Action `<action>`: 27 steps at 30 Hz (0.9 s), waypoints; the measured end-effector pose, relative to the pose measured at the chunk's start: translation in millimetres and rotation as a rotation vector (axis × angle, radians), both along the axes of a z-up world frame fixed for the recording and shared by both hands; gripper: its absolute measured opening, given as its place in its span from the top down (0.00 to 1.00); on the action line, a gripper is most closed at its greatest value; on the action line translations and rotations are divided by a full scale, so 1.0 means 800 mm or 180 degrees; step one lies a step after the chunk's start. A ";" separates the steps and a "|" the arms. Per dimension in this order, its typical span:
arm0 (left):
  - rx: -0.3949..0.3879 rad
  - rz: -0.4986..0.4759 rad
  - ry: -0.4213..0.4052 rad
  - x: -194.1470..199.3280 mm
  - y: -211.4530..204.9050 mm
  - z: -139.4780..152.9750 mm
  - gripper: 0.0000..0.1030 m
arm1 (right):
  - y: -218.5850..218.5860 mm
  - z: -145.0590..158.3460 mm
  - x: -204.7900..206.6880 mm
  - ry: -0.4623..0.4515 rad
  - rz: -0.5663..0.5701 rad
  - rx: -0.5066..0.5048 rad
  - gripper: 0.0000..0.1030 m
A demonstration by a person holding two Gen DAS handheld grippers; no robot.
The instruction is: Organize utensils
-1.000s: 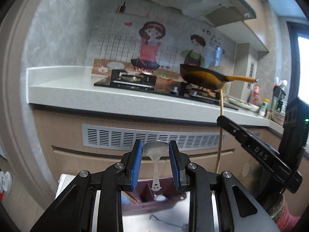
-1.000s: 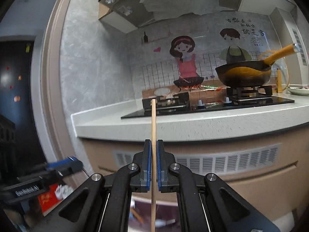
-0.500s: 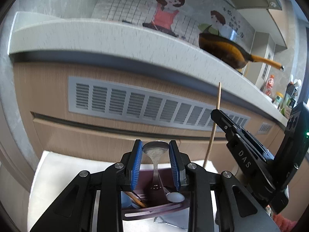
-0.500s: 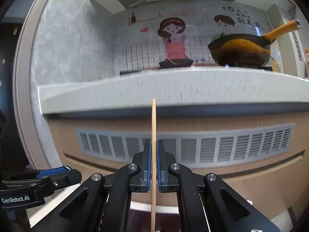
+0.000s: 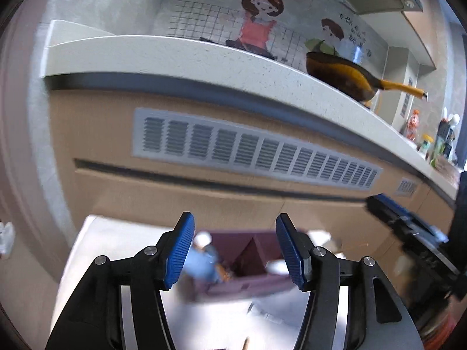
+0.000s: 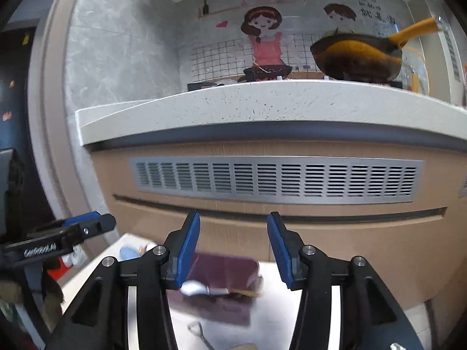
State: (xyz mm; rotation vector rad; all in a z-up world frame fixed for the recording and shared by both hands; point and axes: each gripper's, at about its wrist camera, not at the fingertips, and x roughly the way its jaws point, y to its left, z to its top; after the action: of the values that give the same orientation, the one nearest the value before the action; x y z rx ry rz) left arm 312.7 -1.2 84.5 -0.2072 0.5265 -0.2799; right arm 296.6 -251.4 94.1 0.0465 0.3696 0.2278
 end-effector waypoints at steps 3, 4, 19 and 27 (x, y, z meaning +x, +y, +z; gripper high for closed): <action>0.0097 -0.0024 0.0161 -0.032 0.003 -0.018 0.43 | -0.007 -0.011 -0.032 0.0174 0.0166 -0.0112 0.55; 0.0128 -0.0050 0.0236 -0.043 0.003 -0.027 0.43 | -0.007 -0.017 -0.036 0.0244 0.0210 -0.0149 0.55; 0.0202 -0.0290 0.1073 -0.094 -0.005 -0.137 0.43 | -0.003 -0.189 -0.061 0.1797 0.0850 0.0063 0.65; 0.0127 -0.0132 0.1102 -0.093 0.006 -0.138 0.43 | 0.055 -0.217 0.063 0.2119 0.0721 0.0179 0.66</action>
State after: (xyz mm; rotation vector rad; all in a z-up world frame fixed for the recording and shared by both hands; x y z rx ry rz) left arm 238.6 3.5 -25.5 -0.2072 0.8792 -0.2749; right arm 347.0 -207.5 -79.6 0.1372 1.0342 0.4474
